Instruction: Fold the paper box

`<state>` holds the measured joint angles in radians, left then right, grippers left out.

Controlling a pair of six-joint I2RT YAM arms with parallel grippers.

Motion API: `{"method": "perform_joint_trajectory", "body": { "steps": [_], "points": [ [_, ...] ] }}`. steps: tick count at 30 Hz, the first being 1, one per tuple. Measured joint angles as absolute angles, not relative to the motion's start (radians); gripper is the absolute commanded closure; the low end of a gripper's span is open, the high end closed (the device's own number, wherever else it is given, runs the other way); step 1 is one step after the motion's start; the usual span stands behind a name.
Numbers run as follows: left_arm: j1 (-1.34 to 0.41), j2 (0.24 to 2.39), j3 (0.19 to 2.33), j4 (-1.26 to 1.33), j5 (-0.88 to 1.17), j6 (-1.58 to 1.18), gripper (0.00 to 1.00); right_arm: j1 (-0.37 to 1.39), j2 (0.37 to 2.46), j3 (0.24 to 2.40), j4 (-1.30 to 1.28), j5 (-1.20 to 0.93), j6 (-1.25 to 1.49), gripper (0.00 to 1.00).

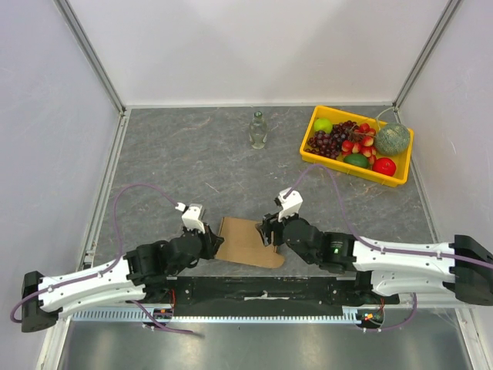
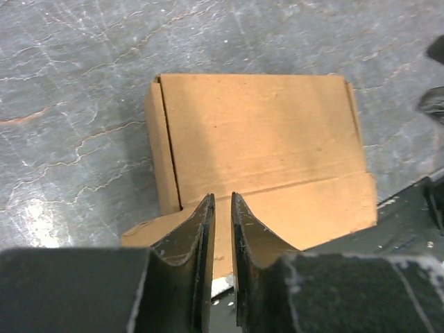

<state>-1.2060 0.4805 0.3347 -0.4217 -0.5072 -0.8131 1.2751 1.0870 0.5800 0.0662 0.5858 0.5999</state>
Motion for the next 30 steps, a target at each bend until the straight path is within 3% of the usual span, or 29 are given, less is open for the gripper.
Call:
{"method": "perform_joint_trajectory", "body": {
  "steps": [15,25,30],
  "points": [
    [-0.964,0.589,0.332,-0.241,-0.401,-0.715,0.75,1.273,0.893,0.413,-0.213,0.602,0.935,0.32],
    [-0.756,0.695,0.324,-0.181,-0.247,-0.655,0.76,1.245,0.89,0.294,-0.049,0.544,1.034,0.34],
    [-0.715,0.692,0.32,-0.184,-0.22,-0.649,0.84,1.213,0.926,0.246,0.071,0.488,1.05,0.35]
  ]
}}
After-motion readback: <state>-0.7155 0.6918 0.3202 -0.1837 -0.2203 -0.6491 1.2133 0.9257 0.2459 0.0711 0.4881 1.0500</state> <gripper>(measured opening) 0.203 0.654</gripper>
